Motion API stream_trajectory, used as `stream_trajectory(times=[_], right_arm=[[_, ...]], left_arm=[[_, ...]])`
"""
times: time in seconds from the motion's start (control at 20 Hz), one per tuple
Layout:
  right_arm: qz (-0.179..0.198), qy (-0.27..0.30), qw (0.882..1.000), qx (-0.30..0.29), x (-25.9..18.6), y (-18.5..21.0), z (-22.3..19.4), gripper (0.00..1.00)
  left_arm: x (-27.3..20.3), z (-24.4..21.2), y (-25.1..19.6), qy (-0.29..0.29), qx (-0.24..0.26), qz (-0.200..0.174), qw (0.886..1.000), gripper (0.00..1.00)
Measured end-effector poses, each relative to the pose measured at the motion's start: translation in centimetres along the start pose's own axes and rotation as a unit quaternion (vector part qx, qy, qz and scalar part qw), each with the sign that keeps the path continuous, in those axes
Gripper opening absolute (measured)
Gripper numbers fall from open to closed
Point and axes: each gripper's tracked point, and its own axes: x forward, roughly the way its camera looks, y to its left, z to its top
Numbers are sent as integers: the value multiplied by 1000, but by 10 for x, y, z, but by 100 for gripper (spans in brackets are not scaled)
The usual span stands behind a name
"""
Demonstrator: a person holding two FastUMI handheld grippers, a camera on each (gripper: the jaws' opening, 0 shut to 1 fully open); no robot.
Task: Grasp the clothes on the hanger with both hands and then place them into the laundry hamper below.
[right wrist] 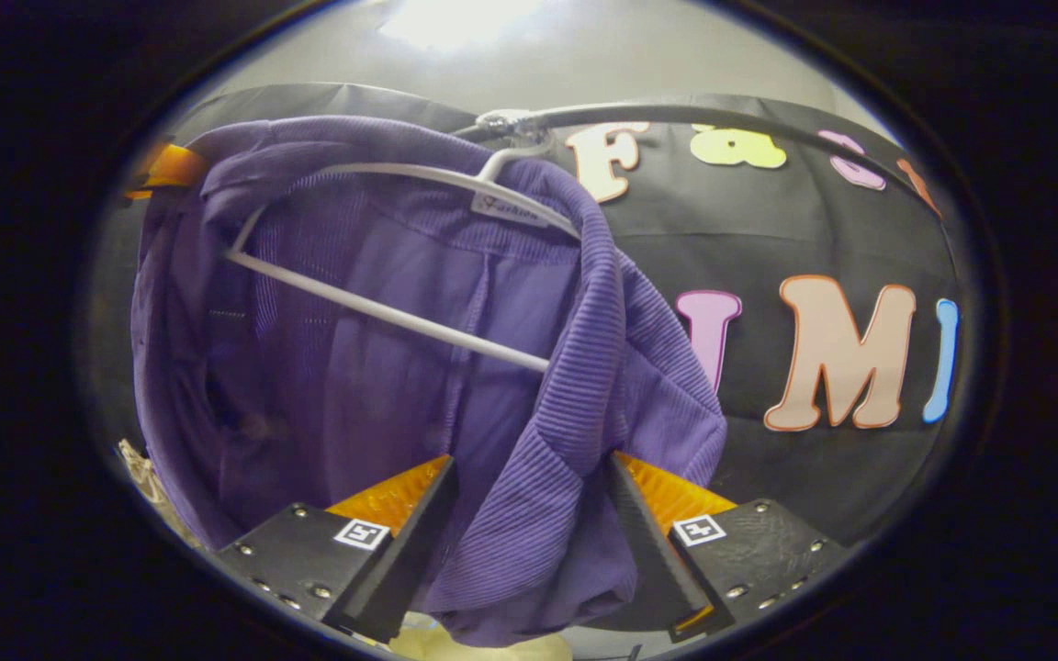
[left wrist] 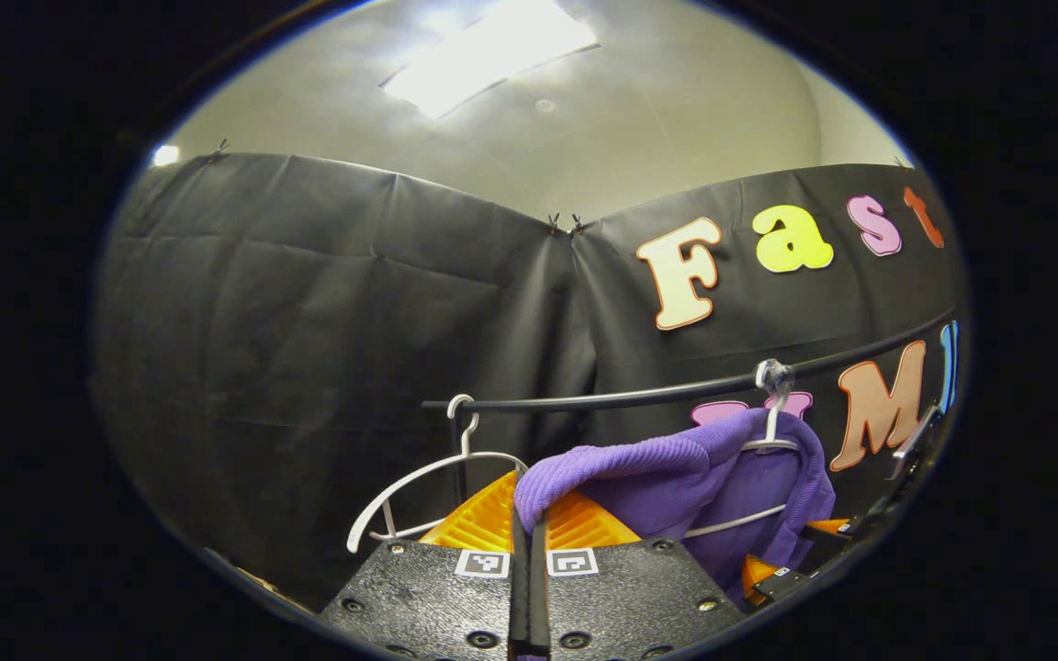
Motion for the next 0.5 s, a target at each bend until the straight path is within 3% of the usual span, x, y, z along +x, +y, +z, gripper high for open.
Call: stream_trajectory(times=[0.15,0.35,0.45,0.5], right_arm=[[-13,22,1000,12,9,-5,-12,78],[-35,46,998,17,15,-15,-22,43],[-55,54,997,9,14,-25,-25,40],[-61,55,997,5,15,-31,-27,25]], left_arm=[[7,10,5,-15,0,5,1000,0],[15,22,8,-29,2,6,1000,2],[20,24,10,-33,2,7,999,1],[23,24,11,-34,4,8,999,0]])
